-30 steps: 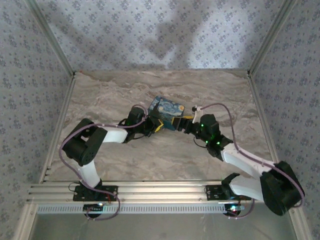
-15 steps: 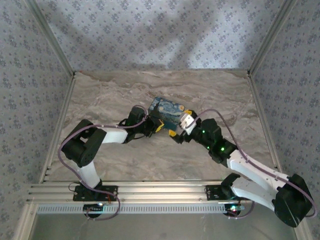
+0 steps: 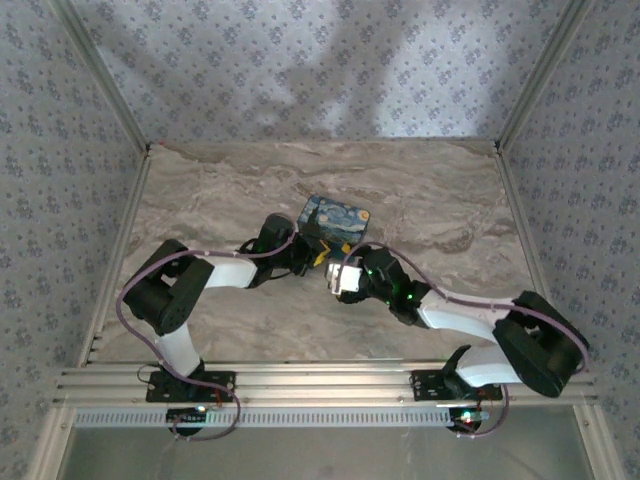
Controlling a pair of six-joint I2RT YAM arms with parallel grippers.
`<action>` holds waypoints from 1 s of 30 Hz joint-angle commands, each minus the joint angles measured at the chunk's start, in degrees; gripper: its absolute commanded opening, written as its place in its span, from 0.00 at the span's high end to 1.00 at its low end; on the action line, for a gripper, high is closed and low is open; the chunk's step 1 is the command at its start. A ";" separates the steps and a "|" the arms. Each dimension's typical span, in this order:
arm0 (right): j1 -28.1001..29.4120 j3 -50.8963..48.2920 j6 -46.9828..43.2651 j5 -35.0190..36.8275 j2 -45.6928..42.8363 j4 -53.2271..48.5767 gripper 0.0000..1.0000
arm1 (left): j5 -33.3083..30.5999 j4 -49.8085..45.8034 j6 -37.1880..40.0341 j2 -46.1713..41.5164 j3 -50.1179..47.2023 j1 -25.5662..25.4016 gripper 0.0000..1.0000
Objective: Unlock a padlock with a key
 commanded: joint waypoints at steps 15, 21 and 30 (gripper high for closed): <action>0.04 1.83 3.87 1.20 11.53 14.17 0.39 | -0.77 1.49 -1.83 -2.97 0.28 -1.00 1.00; -0.05 2.78 4.43 1.76 12.85 14.90 0.50 | -0.81 1.40 -1.86 -2.97 0.43 -1.27 1.00; -0.15 3.45 5.12 4.53 14.95 17.36 0.66 | -0.90 1.40 -2.08 -3.10 0.32 -1.39 1.00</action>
